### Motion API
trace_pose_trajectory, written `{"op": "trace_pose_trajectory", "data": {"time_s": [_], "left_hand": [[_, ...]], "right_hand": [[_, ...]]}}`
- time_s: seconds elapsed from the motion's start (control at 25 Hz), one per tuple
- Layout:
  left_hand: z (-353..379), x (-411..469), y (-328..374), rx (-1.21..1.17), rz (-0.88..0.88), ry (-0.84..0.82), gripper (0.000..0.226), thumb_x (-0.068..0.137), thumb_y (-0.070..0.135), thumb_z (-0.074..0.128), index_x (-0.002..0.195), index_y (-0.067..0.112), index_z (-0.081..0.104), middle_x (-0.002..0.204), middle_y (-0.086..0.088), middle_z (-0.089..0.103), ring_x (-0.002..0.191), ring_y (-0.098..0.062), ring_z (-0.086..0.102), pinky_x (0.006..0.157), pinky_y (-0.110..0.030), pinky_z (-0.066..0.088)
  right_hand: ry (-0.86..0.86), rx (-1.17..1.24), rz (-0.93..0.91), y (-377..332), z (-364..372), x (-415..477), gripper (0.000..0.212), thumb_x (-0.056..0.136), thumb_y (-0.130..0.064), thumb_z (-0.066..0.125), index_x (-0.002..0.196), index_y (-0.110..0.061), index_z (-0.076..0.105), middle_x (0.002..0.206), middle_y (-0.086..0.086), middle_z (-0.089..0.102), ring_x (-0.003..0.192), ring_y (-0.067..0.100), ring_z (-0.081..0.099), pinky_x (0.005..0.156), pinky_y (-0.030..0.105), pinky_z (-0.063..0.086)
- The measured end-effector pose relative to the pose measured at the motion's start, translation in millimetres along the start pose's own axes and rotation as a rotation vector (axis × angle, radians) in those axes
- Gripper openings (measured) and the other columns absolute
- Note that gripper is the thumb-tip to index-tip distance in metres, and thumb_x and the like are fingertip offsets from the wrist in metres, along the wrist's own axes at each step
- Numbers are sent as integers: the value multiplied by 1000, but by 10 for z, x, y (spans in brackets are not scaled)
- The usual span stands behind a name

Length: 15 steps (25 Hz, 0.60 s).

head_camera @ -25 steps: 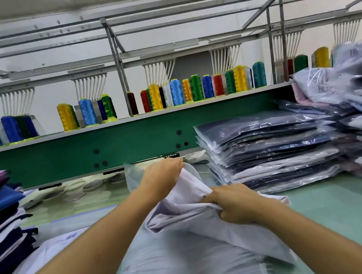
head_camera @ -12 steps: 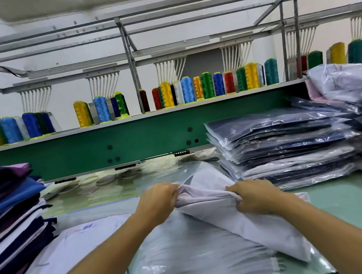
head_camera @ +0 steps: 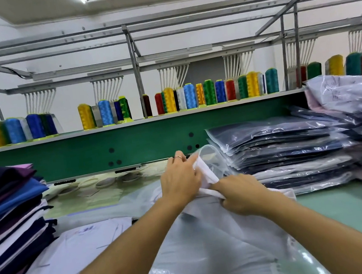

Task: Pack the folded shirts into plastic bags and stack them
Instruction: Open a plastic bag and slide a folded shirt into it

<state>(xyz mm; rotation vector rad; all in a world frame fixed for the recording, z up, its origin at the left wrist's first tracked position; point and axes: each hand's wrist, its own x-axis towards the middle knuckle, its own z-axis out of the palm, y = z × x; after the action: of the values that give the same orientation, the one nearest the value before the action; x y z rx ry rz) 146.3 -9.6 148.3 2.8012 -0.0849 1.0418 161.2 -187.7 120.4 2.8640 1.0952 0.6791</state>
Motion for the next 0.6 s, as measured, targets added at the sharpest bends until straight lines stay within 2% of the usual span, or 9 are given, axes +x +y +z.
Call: {"op": "trace_pose_trajectory", "data": {"time_s": [0.08,0.12,0.2,0.24,0.28,0.36,0.48,0.52,0.6], "left_hand": [[-38,73,14,-44,-113,-98,47,98,32,42,144,44,43,126,-1,48,105,-28,58,74,-35,42],[-46,96,24,-64,-123,-120,43,101,31,38,142,42,47,127,-1,51,105,-29,59,77,-36,44],[-64,96,84,-114,-74,-117,32,106,33,36,119,30,65,121,1,59,106,-28,61,82,-38,49],[-72,70,135,-140,-23,-123,32,106,34,38,106,25,69,115,2,63,104,-27,62,82,-39,51],[-74,34,194,-167,42,-140,31,106,34,42,101,22,70,109,2,66,102,-26,62,81,-40,52],[-85,-56,325,-234,193,-178,28,105,31,47,113,26,73,110,0,71,102,-25,62,83,-39,52],[-133,-175,414,-237,388,-167,33,103,28,49,131,30,66,127,4,68,111,-23,61,87,-39,53],[-146,-211,395,-203,418,-135,36,101,26,50,134,31,63,131,5,66,115,-23,59,88,-39,52],[-167,-291,293,-107,385,-77,47,92,23,56,139,33,57,140,7,58,125,-22,51,96,-40,45]], "right_hand": [[8,-41,-30,-71,-74,-9,43,79,-19,52,117,-38,57,101,1,68,94,33,64,63,35,35],[3,-58,-38,-102,-95,-15,42,78,-18,52,116,-37,58,101,2,68,93,34,64,63,35,35],[-6,-80,-48,-145,-79,-19,40,79,-18,50,116,-34,58,102,4,68,93,36,63,63,36,36],[-15,-74,-37,-154,-48,-12,38,81,-18,50,116,-32,58,103,6,68,93,36,63,64,37,37],[-30,-40,-11,-154,-12,-3,34,84,-19,49,115,-28,58,105,7,67,93,37,63,64,37,38],[-57,70,83,-126,73,35,26,88,-20,50,112,-19,59,113,11,66,97,37,62,68,36,42],[-125,221,207,-63,143,81,31,93,-23,50,120,-10,59,121,18,64,106,36,62,75,34,43],[-130,270,216,-48,142,92,26,91,-22,51,114,-11,61,116,17,65,103,35,63,73,33,43],[-112,417,274,-14,113,100,7,84,-19,55,86,-22,60,90,6,67,88,30,65,63,33,44]]}}
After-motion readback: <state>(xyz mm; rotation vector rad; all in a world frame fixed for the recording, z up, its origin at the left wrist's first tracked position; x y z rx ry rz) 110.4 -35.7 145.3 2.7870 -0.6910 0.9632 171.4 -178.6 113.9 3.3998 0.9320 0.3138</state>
